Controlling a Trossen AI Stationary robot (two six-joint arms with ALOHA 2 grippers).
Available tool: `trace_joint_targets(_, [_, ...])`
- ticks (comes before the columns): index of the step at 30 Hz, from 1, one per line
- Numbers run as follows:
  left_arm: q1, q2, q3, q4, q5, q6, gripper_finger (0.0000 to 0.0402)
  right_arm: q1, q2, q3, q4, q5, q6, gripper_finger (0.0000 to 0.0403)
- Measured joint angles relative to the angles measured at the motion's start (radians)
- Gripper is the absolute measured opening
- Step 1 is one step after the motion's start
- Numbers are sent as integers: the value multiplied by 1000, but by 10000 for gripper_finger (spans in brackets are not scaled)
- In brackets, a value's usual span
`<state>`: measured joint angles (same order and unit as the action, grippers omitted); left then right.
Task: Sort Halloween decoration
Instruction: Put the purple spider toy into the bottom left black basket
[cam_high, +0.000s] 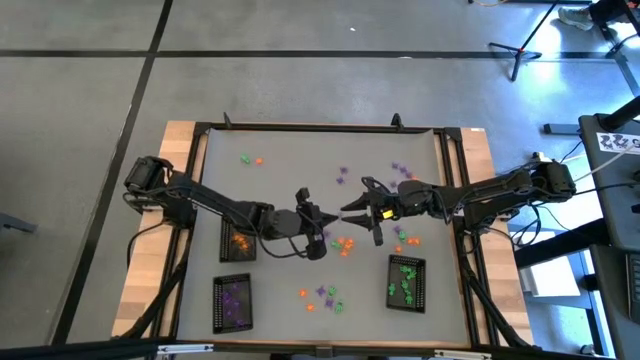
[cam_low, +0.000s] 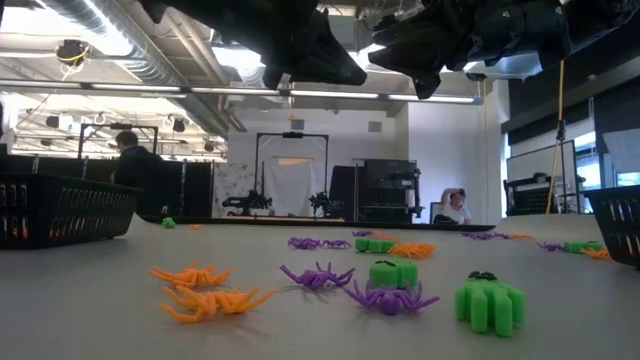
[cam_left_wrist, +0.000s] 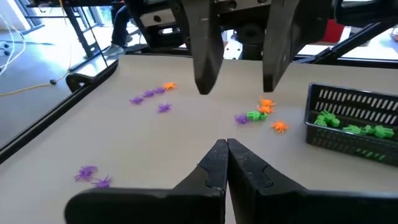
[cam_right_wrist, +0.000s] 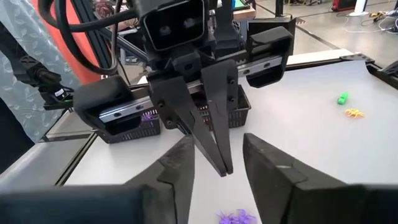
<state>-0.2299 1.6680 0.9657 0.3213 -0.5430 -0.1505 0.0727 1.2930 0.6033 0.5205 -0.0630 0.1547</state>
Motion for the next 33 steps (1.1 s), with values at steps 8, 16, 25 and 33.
trace_joint_targets(8, [-5,0,0,-77,10,-54,0,0,0,0,0,1,0,139])
trace_joint_targets(16, [88,0,0,-192,114,-132,0,-1,0,0,0,9,-6,138])
trace_joint_targets(25, [213,79,1,-185,297,-66,45,-1,-97,1,-73,125,-50,138])
trace_joint_targets(33, [254,181,38,-155,318,-17,125,0,-243,-22,-233,201,-81,138])
